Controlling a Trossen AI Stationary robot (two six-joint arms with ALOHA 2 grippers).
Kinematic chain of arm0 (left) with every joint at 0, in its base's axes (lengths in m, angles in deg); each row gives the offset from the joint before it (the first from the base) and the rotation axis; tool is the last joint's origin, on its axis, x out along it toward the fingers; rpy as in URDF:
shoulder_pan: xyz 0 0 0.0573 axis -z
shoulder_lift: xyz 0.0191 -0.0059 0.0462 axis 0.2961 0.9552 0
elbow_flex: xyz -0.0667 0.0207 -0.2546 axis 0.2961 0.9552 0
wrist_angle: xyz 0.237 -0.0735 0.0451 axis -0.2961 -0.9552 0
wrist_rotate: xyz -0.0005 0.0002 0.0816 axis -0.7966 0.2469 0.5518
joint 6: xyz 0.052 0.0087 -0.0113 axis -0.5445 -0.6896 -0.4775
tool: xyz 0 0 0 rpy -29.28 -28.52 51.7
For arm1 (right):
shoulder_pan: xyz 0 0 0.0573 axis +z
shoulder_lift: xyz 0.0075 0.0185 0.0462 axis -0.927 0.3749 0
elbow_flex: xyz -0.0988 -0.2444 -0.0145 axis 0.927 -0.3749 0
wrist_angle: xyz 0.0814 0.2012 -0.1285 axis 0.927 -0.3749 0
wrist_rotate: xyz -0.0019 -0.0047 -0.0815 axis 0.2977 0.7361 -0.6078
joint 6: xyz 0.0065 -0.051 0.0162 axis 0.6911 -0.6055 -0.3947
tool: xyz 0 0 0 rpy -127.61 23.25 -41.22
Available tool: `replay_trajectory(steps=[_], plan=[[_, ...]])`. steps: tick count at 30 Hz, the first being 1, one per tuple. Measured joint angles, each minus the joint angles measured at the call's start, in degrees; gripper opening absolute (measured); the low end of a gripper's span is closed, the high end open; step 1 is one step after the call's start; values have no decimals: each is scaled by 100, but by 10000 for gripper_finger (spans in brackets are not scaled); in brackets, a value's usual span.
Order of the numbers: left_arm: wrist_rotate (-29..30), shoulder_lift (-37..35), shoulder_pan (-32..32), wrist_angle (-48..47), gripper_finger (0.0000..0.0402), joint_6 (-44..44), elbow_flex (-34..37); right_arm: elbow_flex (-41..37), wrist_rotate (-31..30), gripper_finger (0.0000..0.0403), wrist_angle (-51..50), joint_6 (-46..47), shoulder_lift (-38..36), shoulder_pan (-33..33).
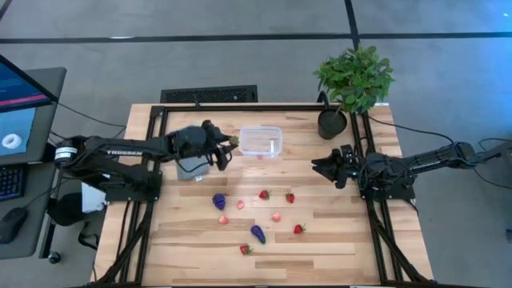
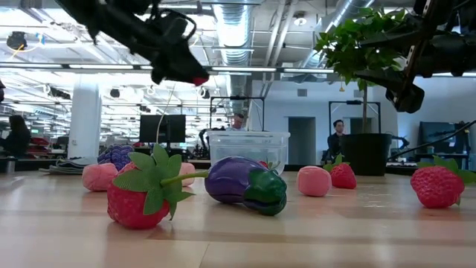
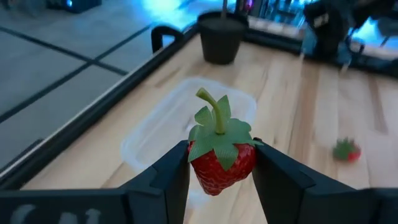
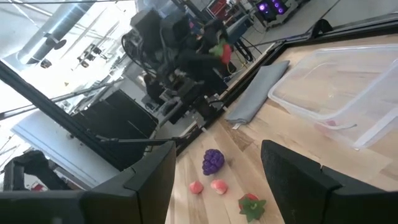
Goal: Pick and placing Produce into tupperware
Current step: Put the strawberry into the transparent bin
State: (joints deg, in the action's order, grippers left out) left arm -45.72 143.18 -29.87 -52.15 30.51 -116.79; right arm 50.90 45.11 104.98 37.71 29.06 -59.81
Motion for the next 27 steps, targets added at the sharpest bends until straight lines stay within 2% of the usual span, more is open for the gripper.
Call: replay_trajectory(steps=[6, 14, 22, 27], plan=[[-462, 826, -137, 313, 143, -33, -269, -1, -1, 260, -70, 2, 2, 1], [-874, 2117, -341, 283, 143, -332, -1373, -1, -1, 260, -52, 50, 0, 8], [-1170, 3146, -660, -1076, 143, -525, -2730, -1, -1, 260, -47, 178, 2, 11], [-1152, 3287, -702, -1535, 144, -724, -3062, -1, -1, 260, -45, 210, 1, 80]])
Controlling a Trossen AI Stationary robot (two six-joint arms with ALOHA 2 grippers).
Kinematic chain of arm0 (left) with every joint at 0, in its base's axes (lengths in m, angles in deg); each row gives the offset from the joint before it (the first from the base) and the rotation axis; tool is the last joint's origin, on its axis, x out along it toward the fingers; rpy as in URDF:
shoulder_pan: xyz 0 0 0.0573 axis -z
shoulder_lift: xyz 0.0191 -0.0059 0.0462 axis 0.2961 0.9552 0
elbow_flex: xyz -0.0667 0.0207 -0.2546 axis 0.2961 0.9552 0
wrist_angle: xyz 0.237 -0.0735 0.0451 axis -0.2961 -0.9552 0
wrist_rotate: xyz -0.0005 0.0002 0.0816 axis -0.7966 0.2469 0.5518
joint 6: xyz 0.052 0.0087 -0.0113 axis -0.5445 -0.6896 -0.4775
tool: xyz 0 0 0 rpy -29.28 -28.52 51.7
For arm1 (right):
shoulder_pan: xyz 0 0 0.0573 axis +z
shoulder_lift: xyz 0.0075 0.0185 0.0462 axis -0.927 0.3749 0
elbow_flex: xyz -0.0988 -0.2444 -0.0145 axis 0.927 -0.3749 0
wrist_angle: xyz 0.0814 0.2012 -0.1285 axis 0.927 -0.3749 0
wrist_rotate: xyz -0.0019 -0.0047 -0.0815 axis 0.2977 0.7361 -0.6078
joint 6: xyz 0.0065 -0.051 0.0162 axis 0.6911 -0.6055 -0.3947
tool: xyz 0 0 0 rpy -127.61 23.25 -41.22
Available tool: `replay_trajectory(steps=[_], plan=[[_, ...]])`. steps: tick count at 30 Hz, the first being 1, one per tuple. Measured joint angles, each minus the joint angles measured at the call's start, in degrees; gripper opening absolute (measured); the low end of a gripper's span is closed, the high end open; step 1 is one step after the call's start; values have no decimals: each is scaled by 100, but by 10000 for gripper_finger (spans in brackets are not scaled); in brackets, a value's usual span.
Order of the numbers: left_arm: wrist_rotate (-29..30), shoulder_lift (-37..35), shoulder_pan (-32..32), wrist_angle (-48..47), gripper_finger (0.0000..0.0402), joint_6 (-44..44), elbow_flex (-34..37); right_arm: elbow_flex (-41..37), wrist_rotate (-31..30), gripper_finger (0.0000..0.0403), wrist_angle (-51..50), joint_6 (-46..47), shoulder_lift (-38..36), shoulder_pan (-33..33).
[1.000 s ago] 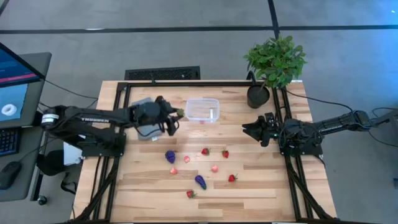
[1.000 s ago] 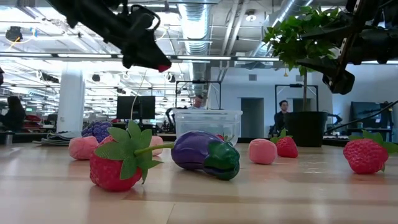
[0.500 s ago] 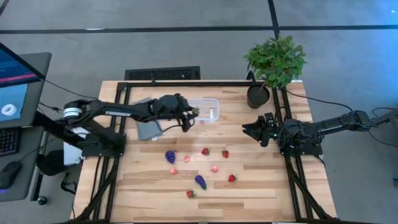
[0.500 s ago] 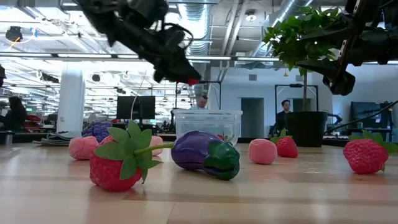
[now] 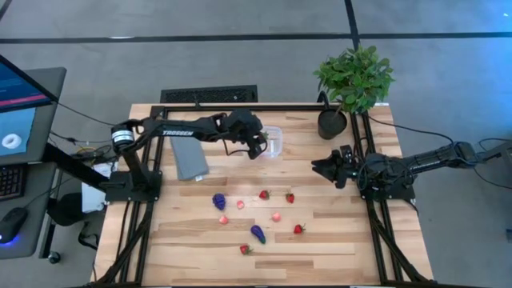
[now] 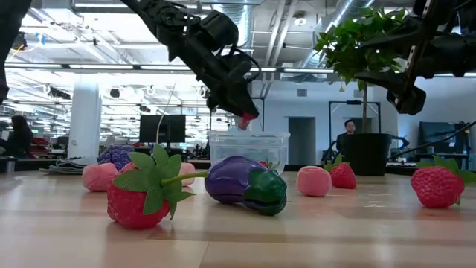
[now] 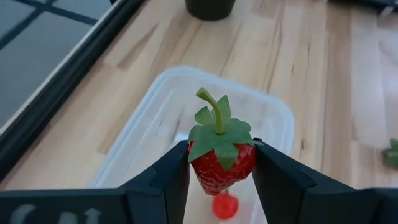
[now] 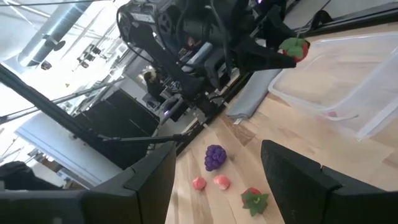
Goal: Pick and placing Produce into tupperware
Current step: Put the strawberry into the transparent bin, then put the grapes into the transparent bin
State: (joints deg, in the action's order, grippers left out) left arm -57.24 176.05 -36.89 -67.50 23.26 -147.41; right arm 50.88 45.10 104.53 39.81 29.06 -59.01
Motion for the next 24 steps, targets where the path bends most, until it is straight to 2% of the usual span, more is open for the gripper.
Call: replay_trajectory(steps=[8, 18, 24], plan=[[106, -1, -117, -578, 164, -140, -95, 0, 0, 260, -31, -7, -1, 110], [59, -6, -111, -503, 213, -137, -96, 0, -2, 260, -27, -9, -1, 29], [-982, -245, -106, -753, 223, -99, -448, 0, -2, 260, -3, -4, 0, 40]])
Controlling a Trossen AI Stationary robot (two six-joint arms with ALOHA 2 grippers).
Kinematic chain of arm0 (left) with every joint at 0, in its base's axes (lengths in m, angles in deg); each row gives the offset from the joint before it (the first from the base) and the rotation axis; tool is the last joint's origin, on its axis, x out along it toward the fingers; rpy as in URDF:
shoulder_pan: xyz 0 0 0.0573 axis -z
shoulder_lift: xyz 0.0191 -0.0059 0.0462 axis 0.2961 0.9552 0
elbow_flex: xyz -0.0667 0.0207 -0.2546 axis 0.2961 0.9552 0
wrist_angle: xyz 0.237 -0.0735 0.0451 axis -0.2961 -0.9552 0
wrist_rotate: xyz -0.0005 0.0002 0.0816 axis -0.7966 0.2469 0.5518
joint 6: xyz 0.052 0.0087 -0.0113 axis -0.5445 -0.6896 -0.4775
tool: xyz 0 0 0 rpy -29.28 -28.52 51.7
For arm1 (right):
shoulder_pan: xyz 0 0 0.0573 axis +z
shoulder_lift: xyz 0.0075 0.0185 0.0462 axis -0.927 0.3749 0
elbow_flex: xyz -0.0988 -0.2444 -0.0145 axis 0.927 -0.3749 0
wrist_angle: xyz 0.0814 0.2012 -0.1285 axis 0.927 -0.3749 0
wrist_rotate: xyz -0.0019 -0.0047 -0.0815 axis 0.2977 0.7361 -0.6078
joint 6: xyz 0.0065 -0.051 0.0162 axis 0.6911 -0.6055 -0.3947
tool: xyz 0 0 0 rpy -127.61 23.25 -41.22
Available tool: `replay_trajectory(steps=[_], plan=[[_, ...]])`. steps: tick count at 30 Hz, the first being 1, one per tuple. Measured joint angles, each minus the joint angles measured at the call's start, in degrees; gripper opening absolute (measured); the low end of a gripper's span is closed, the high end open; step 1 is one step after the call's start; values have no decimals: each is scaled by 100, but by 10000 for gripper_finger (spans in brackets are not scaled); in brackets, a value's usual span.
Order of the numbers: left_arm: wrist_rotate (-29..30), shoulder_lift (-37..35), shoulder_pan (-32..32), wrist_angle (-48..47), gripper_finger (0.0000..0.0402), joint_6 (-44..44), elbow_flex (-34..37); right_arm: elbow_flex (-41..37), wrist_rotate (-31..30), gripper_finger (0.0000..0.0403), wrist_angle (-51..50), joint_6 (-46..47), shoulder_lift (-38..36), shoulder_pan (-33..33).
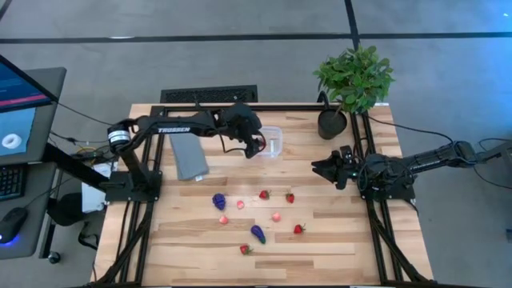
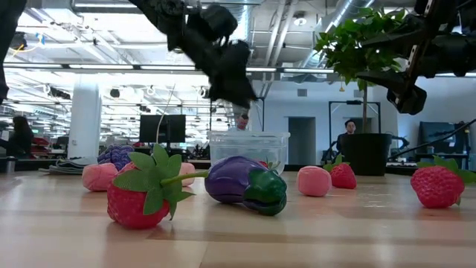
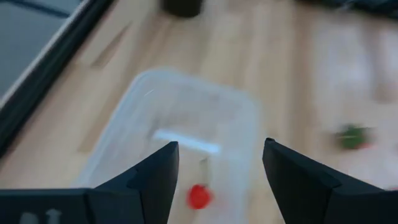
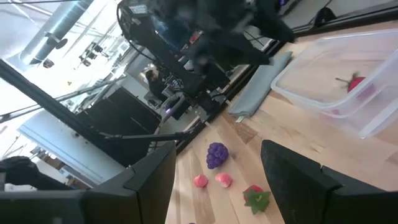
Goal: Pick and placing Produce into tupperware
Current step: Put the grapes into the transparent bin
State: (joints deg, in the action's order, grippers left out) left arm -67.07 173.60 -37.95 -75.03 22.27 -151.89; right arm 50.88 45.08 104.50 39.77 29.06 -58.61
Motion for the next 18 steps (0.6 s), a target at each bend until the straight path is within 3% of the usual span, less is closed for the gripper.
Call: replay_trajectory(steps=[3, 7, 13, 18], plan=[[-401, -291, 107, -697, 220, -175, -187, 0, 0, 260, 7, 3, 0, 0], [-390, -864, 382, -1869, 209, -549, -199, 0, 0, 260, -5, 2, 0, 0], [303, -1672, 902, -3329, 199, -604, -201, 0, -14, 260, -45, 0, 1, -37], [1009, -2311, 1375, -3783, 198, -62, 232, 0, -15, 260, -50, 0, 2, -139]])
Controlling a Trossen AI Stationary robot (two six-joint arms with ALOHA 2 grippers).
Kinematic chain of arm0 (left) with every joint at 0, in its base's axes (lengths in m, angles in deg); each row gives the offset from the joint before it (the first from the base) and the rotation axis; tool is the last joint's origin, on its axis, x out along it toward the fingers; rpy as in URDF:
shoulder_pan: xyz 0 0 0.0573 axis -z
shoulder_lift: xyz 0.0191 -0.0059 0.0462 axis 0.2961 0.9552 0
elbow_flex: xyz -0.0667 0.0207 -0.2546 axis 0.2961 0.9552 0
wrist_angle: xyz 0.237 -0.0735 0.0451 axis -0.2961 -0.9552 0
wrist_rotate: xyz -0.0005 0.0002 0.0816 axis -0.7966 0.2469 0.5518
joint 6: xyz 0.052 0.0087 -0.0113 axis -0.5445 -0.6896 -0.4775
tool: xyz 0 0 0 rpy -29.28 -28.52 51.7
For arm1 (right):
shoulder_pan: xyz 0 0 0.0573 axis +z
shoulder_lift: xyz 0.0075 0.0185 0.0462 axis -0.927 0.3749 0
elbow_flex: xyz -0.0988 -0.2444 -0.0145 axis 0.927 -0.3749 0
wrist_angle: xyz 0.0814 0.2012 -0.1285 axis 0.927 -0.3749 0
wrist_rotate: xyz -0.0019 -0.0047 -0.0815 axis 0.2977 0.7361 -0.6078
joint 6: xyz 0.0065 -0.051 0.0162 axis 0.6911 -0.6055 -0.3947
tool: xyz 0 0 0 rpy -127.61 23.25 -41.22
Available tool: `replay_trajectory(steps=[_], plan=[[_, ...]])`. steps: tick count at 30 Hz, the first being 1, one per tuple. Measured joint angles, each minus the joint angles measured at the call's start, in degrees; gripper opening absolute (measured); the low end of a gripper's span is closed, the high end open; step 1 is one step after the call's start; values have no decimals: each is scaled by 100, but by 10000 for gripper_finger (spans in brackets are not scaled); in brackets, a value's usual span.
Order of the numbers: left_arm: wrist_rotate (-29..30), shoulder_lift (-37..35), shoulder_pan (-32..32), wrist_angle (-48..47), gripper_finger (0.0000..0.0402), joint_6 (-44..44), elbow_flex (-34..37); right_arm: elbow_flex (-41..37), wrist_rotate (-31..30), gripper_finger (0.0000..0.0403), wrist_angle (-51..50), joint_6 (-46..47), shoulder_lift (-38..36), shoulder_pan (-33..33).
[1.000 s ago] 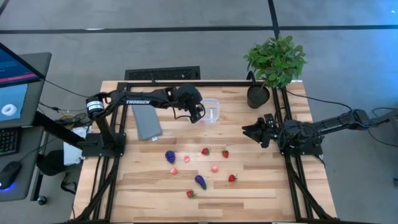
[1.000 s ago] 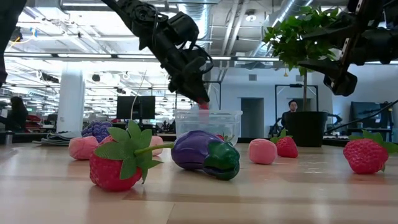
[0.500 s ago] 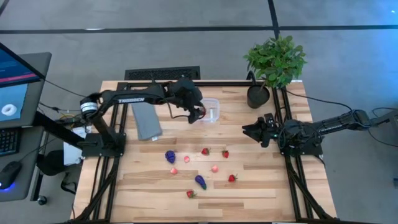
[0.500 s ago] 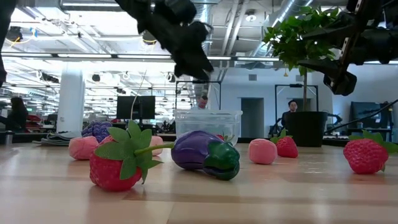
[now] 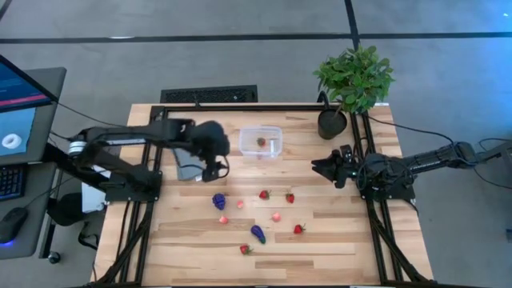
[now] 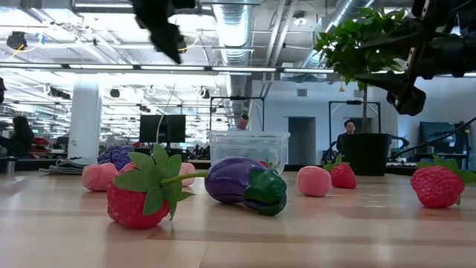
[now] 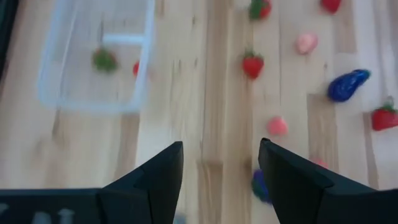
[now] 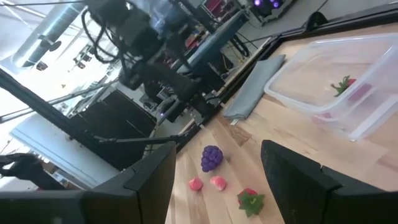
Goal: Pick and placing Produce into tupperware
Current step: Put the grapes into the transparent bin
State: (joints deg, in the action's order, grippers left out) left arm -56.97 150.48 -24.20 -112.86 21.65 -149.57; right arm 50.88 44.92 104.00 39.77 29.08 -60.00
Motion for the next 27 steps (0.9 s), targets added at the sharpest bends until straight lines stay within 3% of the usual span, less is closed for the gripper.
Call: replay_trajectory(steps=[7, 12, 16, 27], plan=[[658, -859, 559, -21, 198, 2702, 1279, 0, -2, 260, -40, -2, -2, -36], [635, -1193, 1086, -18, 198, 4971, 2133, 0, -2, 260, -128, -48, -2, -36], [684, -1268, 1742, 203, 198, 6388, 2428, 0, 5, 260, -295, -52, -2, -36], [2856, -891, 3736, 1559, 198, 9422, 2474, 0, 40, 260, -791, -50, -2, -32]])
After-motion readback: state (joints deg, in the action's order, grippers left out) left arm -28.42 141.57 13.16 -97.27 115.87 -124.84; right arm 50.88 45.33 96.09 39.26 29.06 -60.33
